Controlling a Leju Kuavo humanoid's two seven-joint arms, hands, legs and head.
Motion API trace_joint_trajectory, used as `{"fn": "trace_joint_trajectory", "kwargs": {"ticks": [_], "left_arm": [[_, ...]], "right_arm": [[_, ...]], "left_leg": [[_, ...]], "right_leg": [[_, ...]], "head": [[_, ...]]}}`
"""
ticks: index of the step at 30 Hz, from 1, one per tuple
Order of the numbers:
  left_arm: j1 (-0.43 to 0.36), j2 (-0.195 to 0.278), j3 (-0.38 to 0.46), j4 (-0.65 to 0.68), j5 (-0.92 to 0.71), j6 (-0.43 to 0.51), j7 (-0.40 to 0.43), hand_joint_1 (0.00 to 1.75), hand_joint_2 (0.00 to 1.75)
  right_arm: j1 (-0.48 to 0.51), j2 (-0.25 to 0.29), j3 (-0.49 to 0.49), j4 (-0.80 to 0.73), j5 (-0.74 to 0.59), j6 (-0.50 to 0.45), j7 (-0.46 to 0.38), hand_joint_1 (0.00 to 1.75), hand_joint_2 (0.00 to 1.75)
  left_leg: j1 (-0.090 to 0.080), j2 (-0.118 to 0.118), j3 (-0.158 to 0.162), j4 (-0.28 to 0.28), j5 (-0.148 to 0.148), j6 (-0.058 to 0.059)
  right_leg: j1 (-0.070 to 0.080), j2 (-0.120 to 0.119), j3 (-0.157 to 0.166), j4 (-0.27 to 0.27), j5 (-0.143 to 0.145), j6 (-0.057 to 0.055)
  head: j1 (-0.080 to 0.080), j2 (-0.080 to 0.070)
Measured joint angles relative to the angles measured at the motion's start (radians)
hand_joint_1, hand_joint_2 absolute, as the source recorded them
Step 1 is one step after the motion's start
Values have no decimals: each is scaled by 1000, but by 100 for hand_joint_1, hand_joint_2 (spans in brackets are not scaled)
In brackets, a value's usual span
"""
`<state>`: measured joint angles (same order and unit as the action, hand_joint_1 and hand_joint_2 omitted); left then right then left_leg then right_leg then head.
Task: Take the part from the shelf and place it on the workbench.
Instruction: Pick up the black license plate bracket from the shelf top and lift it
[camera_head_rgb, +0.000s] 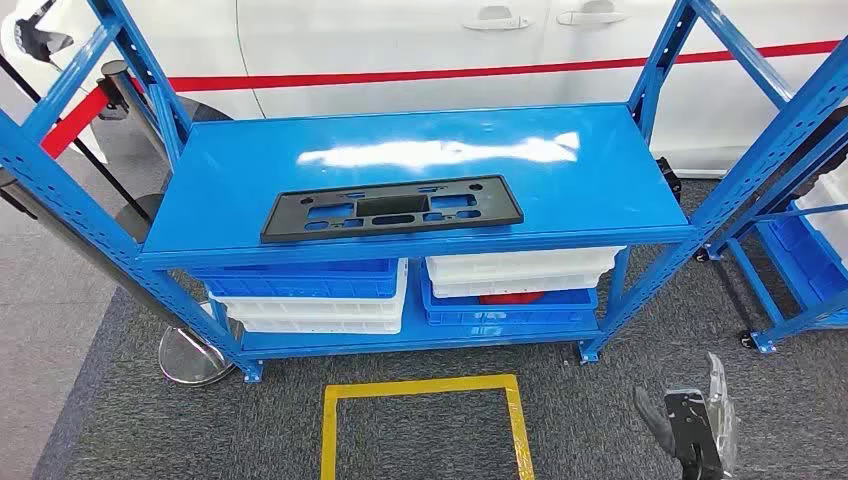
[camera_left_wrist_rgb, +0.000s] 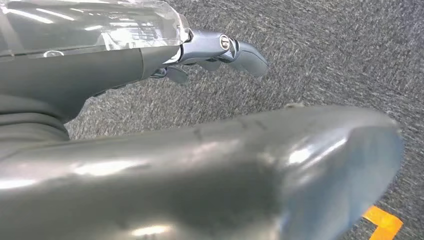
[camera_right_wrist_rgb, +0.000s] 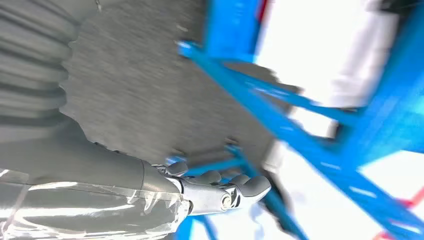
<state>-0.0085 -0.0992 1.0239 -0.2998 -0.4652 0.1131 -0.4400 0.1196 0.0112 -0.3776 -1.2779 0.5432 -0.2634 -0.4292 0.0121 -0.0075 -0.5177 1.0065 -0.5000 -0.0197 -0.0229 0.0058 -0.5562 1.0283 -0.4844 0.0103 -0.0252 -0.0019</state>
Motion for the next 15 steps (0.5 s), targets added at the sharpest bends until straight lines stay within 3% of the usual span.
{"fn": "trace_joint_trajectory", "kwargs": {"ticks": [8,15], "left_arm": [[-9,-6,44,11,-38,-12,-25,0,0],[-19,-7,87,21,-78,-28,-54,0,0]], "right_arm": [[21,-63,163,-214,6,-67,-20,0,175],[36,-126,343,-401,47,-103,-8,0,175]], "left_leg": [[0,0,0,2,-1,1],[-5,0,-6,10,-3,17]], "right_leg": [[-2,0,0,-1,0,1],[-8,0,0,-6,5,14]], "head": [[0,0],[0,0]]}}
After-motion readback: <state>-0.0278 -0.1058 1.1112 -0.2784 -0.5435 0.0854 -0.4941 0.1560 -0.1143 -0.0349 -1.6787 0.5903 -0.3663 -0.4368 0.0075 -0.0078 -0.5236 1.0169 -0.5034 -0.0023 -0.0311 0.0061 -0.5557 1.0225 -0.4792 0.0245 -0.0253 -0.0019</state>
